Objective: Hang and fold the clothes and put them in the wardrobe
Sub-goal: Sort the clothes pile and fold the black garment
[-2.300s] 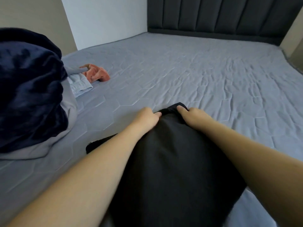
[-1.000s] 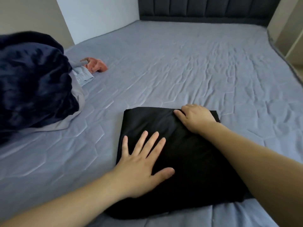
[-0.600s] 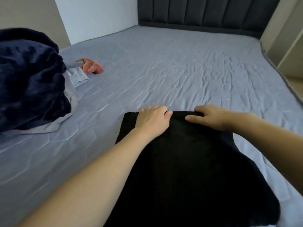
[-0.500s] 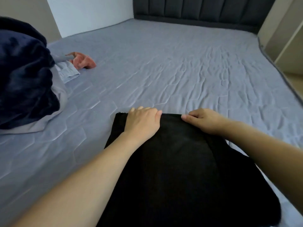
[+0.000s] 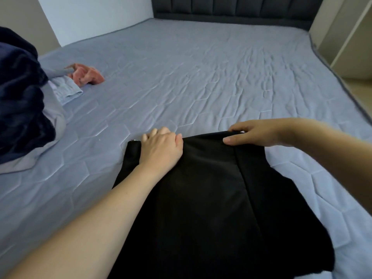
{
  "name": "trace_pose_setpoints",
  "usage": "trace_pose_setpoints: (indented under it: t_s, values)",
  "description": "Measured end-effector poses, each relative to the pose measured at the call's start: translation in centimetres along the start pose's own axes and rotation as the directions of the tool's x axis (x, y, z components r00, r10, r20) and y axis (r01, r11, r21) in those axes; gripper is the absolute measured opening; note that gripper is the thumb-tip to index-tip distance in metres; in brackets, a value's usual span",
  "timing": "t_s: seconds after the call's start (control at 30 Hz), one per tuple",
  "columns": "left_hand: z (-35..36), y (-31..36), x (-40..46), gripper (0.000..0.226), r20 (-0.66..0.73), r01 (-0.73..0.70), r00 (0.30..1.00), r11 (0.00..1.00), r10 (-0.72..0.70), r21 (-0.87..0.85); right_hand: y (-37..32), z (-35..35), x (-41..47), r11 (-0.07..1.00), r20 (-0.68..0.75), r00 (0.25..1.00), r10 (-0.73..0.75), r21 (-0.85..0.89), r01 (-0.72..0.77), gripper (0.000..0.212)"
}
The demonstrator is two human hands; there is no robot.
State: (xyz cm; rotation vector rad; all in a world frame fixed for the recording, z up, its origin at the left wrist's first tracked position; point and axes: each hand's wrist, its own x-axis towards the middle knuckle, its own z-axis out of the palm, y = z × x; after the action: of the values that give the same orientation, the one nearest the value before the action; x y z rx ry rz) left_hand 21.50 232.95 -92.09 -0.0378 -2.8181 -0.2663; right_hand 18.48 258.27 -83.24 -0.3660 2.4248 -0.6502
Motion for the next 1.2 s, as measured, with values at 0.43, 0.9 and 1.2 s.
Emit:
trace_pose_setpoints:
  t_s: [0.43, 0.9, 1.2]
  values:
    - [0.4, -1.0, 0.8, 0.040, 0.102, 0.064, 0.993, 0.998, -0.063, -0.012, 0.3, 3.8, 3.7, 0.971, -0.195, 0.976, 0.102, -0.195, -0.140, 0.063]
    - [-0.8, -0.1, 1.1, 0.043, 0.262, 0.216, 0.947, 0.973, -0.187, -0.086, -4.5, 5.3, 0.6, 0.840, -0.468, 0.802, 0.371, -0.198, -0.505, 0.051]
    - [-1.3, -1.8, 1.0, 0.067, 0.367, 0.147, 0.925, 0.984, -0.101, -0.099, -3.0, 6.9, 0.9, 0.833, -0.411, 0.806, 0.425, 0.527, -0.170, 0.063]
